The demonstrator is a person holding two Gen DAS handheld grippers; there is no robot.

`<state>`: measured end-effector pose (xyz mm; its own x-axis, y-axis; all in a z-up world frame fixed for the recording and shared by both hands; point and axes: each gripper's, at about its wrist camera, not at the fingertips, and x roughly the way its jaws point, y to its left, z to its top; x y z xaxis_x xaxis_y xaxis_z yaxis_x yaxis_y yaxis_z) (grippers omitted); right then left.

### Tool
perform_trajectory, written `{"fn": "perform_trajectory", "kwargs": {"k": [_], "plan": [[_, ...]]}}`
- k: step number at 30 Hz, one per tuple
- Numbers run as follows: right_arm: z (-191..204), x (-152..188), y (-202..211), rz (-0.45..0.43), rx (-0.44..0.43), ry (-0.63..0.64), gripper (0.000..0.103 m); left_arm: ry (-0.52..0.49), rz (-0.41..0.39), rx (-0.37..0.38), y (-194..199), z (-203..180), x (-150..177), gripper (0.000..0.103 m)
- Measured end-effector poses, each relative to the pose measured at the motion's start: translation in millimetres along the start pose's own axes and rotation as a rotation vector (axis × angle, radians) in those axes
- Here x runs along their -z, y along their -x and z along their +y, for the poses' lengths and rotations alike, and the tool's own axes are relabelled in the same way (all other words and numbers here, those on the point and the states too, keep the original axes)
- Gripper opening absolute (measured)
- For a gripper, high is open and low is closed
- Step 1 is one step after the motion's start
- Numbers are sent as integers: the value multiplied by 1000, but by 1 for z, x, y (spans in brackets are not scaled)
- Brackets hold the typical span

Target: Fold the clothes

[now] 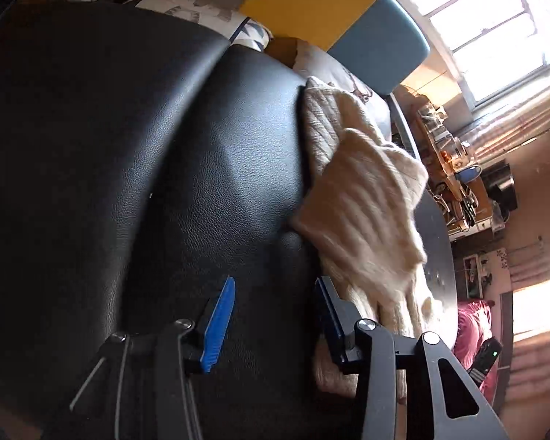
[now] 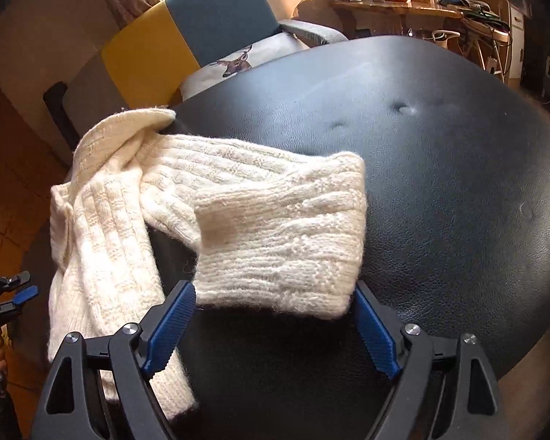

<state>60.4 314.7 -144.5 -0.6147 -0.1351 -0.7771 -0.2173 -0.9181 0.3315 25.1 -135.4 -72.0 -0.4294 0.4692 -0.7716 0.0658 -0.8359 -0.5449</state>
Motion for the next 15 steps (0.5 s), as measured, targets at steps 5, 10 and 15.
{"fn": "perform_trajectory", "kwargs": {"k": [5, 10, 15], "plan": [[28, -8, 27, -60, -46, 82, 87, -198, -44, 55, 4, -63, -7, 65], [53, -7, 28, -53, -90, 141, 87, -572, -78, -135, -37, -139, 7, 70], [70, 2, 20, -31, -104, 194, 87, -739, 24, -214, -90, -165, 15, 70]]}}
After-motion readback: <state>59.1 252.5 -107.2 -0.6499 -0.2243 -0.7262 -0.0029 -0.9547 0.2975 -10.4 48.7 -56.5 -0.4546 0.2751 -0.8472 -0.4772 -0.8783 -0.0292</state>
